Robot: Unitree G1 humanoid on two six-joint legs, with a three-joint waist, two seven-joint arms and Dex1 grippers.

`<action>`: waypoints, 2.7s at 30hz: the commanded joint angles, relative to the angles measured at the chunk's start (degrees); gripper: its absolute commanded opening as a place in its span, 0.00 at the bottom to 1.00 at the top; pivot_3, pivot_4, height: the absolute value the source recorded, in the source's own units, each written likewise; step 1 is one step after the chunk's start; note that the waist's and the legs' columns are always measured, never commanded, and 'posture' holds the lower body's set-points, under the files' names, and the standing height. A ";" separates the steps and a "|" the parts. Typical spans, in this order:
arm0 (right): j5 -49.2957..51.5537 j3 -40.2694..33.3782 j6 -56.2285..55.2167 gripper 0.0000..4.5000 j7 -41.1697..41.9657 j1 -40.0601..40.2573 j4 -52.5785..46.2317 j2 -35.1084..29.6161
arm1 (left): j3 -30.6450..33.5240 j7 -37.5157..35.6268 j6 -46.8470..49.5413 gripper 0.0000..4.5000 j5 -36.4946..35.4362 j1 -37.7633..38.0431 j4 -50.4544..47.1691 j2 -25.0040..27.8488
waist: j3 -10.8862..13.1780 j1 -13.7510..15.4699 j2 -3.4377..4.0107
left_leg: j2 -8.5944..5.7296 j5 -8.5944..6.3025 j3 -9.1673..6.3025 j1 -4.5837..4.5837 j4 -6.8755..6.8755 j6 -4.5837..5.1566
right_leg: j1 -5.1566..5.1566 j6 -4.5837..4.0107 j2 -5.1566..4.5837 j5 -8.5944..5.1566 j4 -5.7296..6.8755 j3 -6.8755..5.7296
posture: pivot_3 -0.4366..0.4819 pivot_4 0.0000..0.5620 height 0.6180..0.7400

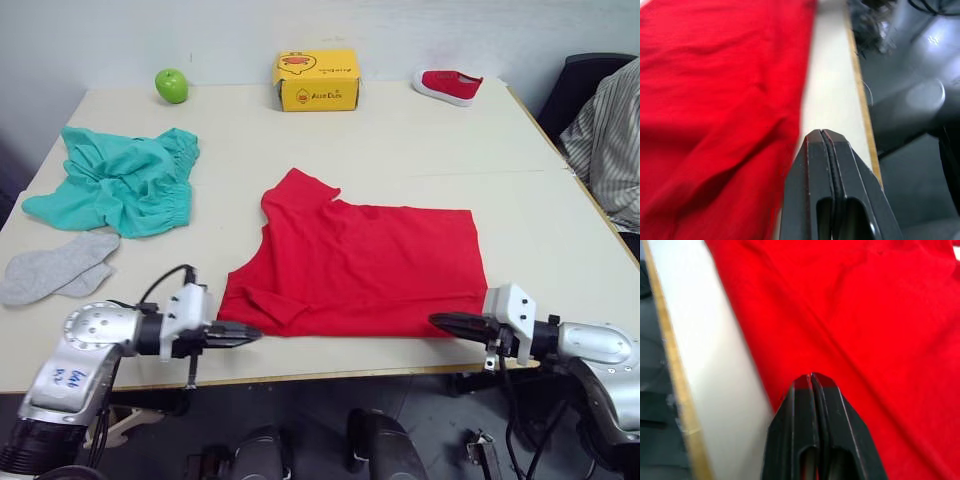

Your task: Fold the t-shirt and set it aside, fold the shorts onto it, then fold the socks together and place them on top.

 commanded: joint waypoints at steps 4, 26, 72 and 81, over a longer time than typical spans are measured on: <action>-3.96 2.56 -8.41 0.00 -1.14 -4.27 10.33 2.11 | -5.49 3.35 -7.11 0.00 7.23 -7.84 9.66 -4.11 | 0.00 0.32 0.00 | 0.05 0.03 -0.01 0.00 0.01 -0.03 | -0.01 -0.04 0.06 -0.01 0.03 -0.04 | 0.48 0.27 1.00; 1.85 -8.68 -10.01 0.00 -12.96 2.11 7.99 3.00 | 8.36 11.78 -0.31 0.00 -4.92 -7.85 9.64 -5.56 | -0.08 -0.73 -0.12 | 0.17 0.13 -0.06 0.02 0.00 0.07 | 0.08 0.04 -0.02 0.04 0.03 -0.05 | 0.48 0.27 1.00; -0.13 -0.91 -7.13 0.00 -11.22 3.14 -2.03 3.51 | 5.80 12.93 -8.43 0.00 -2.43 -12.37 18.50 -5.98 | -0.11 -0.32 -0.16 | 0.17 0.12 -0.11 0.03 -0.01 0.07 | 0.09 0.00 -0.03 0.02 0.01 -0.12 | 0.48 0.27 1.00; -10.35 8.93 -10.53 0.00 -18.50 2.40 -1.77 11.14 | 2.46 24.16 -5.30 0.00 6.28 2.42 6.17 -9.40 | -0.12 -0.67 -0.17 | 0.24 0.12 -0.14 0.02 -0.04 0.03 | 0.07 -0.04 -0.06 0.00 0.01 -0.09 | 0.48 0.27 1.00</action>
